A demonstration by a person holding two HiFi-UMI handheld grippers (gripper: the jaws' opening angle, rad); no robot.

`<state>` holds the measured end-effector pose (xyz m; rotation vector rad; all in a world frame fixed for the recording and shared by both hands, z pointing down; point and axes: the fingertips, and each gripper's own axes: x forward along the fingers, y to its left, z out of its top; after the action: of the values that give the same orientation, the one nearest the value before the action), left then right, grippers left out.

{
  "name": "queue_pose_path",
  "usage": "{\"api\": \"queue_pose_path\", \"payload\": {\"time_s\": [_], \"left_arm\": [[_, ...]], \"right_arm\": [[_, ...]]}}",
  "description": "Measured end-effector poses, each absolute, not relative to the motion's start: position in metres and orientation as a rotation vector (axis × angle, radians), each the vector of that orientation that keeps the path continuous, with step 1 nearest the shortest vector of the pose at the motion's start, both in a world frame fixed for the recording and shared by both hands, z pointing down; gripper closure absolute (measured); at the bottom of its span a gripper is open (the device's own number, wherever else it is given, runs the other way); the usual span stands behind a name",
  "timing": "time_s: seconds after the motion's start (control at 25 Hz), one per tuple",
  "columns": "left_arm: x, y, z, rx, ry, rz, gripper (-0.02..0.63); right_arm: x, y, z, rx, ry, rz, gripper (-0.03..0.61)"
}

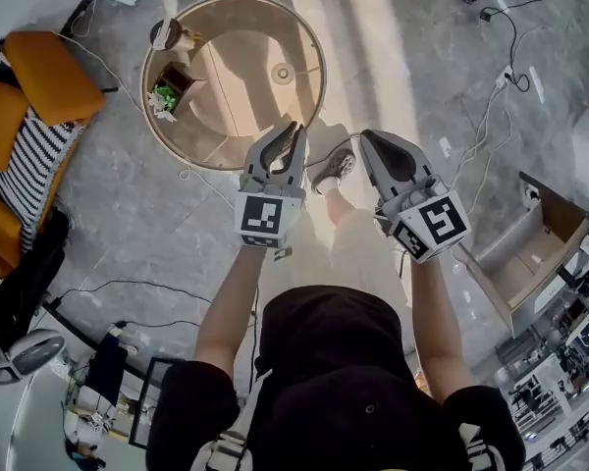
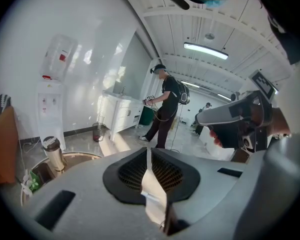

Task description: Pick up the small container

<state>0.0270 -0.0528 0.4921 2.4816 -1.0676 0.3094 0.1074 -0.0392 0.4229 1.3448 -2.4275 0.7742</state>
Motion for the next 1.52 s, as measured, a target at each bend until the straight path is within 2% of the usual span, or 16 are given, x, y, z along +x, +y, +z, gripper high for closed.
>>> {"api": "queue_pose_path", "payload": {"time_s": [0.56,1.0,1.36,1.52], "left_arm": [[0.035,-0.068,0.599,2.45,-1.127,0.373,0.586],[0.039,-0.077,0.684,2.393,-1.15,0.411,0.476],[0.034,-0.089,0.749,2.372,-1.162,0.475,0.451],[0.03,-0.095,0.772,2.345,-1.184,0.524,0.375]], "right_arm": [[0.111,-0.054,0.522,1.302,-2.376,0.887,0.575],[0.105,-0.059,0.604,1.235,-2.33,0.972,0.575],[0.095,-0.079,0.642,1.174,-2.317,0.971,0.575],[0.098,-0.084,0.648,1.182,-2.306,0.978,0.575]]}}
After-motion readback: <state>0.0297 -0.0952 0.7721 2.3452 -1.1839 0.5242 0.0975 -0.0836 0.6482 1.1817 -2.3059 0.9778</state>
